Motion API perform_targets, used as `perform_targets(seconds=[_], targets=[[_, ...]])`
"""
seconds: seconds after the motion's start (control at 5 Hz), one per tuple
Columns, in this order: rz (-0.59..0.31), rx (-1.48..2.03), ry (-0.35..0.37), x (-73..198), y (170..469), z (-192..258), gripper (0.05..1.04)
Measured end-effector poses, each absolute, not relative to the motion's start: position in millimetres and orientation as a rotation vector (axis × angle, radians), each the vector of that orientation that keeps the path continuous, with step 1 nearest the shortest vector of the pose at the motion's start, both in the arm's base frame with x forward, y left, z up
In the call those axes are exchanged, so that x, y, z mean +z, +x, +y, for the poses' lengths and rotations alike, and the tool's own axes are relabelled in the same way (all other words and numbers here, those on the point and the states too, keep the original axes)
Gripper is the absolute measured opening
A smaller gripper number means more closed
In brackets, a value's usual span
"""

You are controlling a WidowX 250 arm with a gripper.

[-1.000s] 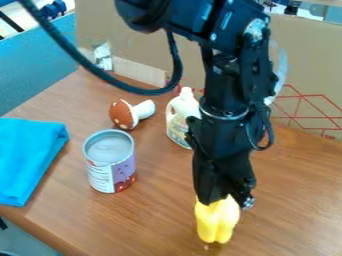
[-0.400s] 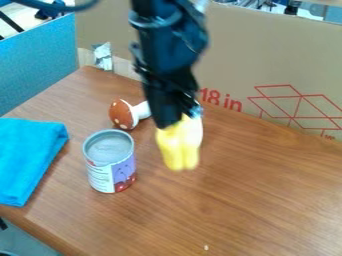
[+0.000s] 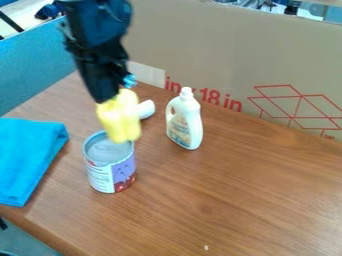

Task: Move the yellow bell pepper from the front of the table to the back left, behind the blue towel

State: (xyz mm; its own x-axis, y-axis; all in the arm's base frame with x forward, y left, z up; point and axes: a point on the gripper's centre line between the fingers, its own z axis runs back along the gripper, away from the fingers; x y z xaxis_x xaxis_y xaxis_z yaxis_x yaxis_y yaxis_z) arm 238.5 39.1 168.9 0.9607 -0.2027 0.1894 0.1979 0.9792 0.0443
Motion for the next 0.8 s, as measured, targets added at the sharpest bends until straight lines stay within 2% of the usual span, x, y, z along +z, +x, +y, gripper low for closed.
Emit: perform_targets(seconds=[0.2, 0.4, 0.8], targets=[[-0.193, -0.082, 0.014, 163.6, 233.5, 76.8, 0.095], [-0.187, 0.028, -0.003, 158.7, 245.5, 113.2, 0.095], [-0.139, 0.105, -0.038, 142.5, 280.9, 147.4, 0.095]])
